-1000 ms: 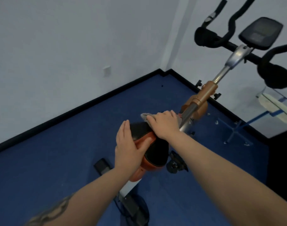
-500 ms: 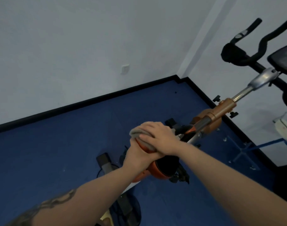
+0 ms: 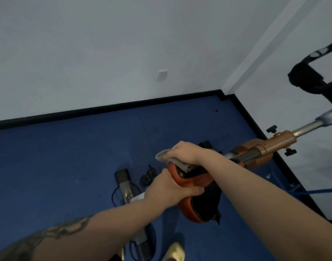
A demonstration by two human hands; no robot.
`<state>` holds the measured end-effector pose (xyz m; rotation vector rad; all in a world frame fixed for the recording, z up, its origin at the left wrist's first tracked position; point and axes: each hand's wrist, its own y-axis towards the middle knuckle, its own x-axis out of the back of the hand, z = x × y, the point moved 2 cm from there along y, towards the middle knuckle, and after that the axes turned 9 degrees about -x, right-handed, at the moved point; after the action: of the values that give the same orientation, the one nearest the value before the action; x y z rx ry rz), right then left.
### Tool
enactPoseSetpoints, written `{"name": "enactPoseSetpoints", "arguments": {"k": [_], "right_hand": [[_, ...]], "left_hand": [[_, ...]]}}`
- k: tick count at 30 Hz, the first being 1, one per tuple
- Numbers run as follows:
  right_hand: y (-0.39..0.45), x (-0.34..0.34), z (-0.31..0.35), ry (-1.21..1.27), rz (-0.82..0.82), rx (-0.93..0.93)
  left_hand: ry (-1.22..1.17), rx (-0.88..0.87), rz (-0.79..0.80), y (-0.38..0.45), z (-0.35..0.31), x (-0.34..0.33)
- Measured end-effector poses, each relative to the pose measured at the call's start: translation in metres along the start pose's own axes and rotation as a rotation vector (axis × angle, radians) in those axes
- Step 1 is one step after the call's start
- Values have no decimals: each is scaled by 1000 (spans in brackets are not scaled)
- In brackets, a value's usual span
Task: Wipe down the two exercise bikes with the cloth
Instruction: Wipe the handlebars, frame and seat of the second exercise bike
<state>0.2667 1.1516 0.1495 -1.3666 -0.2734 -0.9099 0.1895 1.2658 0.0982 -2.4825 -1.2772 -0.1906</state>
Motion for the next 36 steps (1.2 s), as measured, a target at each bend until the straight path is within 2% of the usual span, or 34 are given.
{"name": "enactPoseSetpoints", "arguments": {"k": [2, 4, 5, 6, 7, 9, 10, 11, 12, 14, 15, 16, 17, 19, 20, 21, 22, 24, 25, 26, 27, 29, 30, 31, 32, 34, 35, 36], "right_hand": [[1, -10, 13, -253, -56, 53], [-7, -35, 18, -516, -287, 300], [-13, -40, 17, -516, -343, 391], [-15, -35, 13, -411, -324, 403], [-16, -24, 7, -206, -214, 343], [-4, -5, -7, 168, -26, 137], [0, -1, -12, 206, -9, 55], [-2, -3, -13, 129, -58, 32], [-4, -9, -13, -29, -180, 109], [-18, -35, -10, -354, -484, 449], [-25, -43, -10, -383, -505, 584], [-24, -38, -12, -371, -453, 636], [-20, -27, -14, -279, -339, 611], [-4, -6, -18, 12, -97, 362], [1, -2, -19, 55, -62, 271], [1, -3, -18, 8, -88, 272], [-2, -8, -15, -111, -162, 361], [-18, -28, -15, -406, -349, 691], [-25, -33, -16, -479, -356, 823], [-25, -28, -15, -514, -307, 874], [-23, -19, -11, -497, -219, 836], [-11, -2, -1, -274, -12, 558], [-6, 0, 3, -231, 11, 439], [-8, -4, 6, -264, -20, 421], [-12, -11, 10, -379, -116, 499], [-27, -40, -1, -625, -392, 838], [-32, -46, -8, -634, -436, 943], [-30, -40, -11, -599, -408, 968]], "left_hand": [[40, 12, 15, 0, 1, -2], [55, 20, 96, -3, 1, -8], [28, 49, 119, -5, 2, -12], [-32, 107, 110, -7, 3, -14], [-103, 157, 74, -11, 2, -15], [-168, 163, -38, -14, 1, -15], [-136, 157, -79, -15, 1, -15], [-104, 174, -106, -15, -1, -14], [-57, 178, -120, -17, -4, -13], [46, 138, -123, -18, -10, -13], [78, 120, -125, -17, -11, -14], [75, 137, -136, -18, -13, -13], [41, 177, -147, -21, -15, -14], [-64, 233, -188, -28, -17, -22], [-112, 248, -240, -32, -17, -31], [-157, 266, -320, -36, -19, -42], [-198, 272, -410, -41, -22, -53], [-212, 236, -551, -46, -28, -67], [-179, 213, -568, -45, -29, -68], [-151, 197, -557, -44, -29, -66], [-130, 197, -519, -44, -29, -63], [-111, 206, -438, -42, -27, -57], [-104, 206, -418, -42, -26, -56], [-95, 205, -411, -42, -25, -57], [-79, 203, -418, -42, -24, -59], [-30, 196, -454, -41, -24, -61], [-15, 181, -466, -41, -25, -61], [-27, 166, -461, -40, -26, -60]]}}
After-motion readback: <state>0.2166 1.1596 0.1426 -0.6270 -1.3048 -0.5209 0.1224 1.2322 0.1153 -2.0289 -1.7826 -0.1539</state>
